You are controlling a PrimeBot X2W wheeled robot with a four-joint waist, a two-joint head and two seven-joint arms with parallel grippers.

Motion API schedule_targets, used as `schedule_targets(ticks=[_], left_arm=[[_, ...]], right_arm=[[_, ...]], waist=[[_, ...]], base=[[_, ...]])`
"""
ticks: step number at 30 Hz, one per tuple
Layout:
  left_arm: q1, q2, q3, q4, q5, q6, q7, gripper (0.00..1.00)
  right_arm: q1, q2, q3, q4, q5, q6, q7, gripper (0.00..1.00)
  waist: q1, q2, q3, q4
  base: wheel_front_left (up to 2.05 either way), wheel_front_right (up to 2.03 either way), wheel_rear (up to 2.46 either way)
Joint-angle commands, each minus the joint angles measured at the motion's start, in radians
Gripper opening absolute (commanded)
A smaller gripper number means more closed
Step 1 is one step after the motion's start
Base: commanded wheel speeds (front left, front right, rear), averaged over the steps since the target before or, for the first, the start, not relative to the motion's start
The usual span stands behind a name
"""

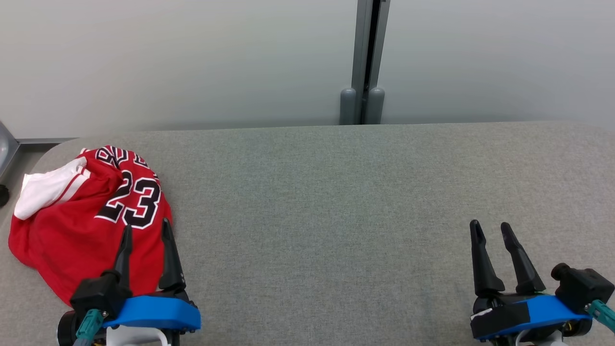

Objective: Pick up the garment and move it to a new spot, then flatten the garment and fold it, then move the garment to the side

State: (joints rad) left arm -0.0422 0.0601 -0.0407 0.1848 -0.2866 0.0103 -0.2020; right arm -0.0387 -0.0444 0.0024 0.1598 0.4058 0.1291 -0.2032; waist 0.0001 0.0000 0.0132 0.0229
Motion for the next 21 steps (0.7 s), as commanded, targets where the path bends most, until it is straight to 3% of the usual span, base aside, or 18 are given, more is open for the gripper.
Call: schedule_targets(ticks=[1,21], left_arm=[[0.006,0.008,0.005,-0.006,0.03,0.008,-0.011,1.0],[0.016,0.011,0.003,0.021,0.175,0.026,-0.049,1.0]], right_arm=[[0.007,-0.008,-0.002,-0.001,-0.033,0.002,-0.01,1.0],[0.017,-0.009,-0.011,0.015,-0.189,0.003,-0.047,1.0]], waist=[[-0.0001,0.0,0.0,0.0],[-0.0001,0.0,-0.001,0.005]], base=[[0.0,0.0,0.0],[0.0,0.0,0.0]])
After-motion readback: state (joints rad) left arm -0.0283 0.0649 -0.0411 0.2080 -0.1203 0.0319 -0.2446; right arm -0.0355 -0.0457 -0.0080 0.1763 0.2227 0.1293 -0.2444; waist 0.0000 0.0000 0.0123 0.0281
